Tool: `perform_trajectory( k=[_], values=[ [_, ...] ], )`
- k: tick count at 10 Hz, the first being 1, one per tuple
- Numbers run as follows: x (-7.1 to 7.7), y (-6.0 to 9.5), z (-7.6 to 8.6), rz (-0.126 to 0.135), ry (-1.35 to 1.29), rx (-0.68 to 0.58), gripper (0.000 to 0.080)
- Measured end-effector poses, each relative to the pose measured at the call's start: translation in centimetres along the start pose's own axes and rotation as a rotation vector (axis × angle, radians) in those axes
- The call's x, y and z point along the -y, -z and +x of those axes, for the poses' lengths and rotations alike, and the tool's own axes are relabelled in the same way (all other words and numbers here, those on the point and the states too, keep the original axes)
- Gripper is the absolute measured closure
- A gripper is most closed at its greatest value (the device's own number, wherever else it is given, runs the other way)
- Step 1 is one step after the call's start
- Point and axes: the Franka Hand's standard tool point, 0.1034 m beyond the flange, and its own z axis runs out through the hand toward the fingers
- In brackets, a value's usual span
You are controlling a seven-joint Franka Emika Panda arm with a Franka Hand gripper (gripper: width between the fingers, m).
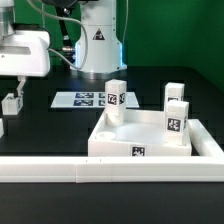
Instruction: Assemble square table
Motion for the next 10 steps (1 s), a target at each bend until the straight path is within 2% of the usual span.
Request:
perform_trajectory(
  k=[2,4,6,8,10],
  values=[
    [1.2,-0.4,-0.9,0.056,-0.007,0.092,0.0150],
    [2.1,-1.8,-3.1,0.086,-0.004,0.199,0.0150],
    [1.1,-2.2,-3.4,0.059,-0.040,0.210,0.0150],
    [0.6,-2.3,-4.0,0.059,-0.088,0.212,0.0150],
    [0.7,-2.4,-3.9,0.059,-0.082,0.213,0.0150]
  ],
)
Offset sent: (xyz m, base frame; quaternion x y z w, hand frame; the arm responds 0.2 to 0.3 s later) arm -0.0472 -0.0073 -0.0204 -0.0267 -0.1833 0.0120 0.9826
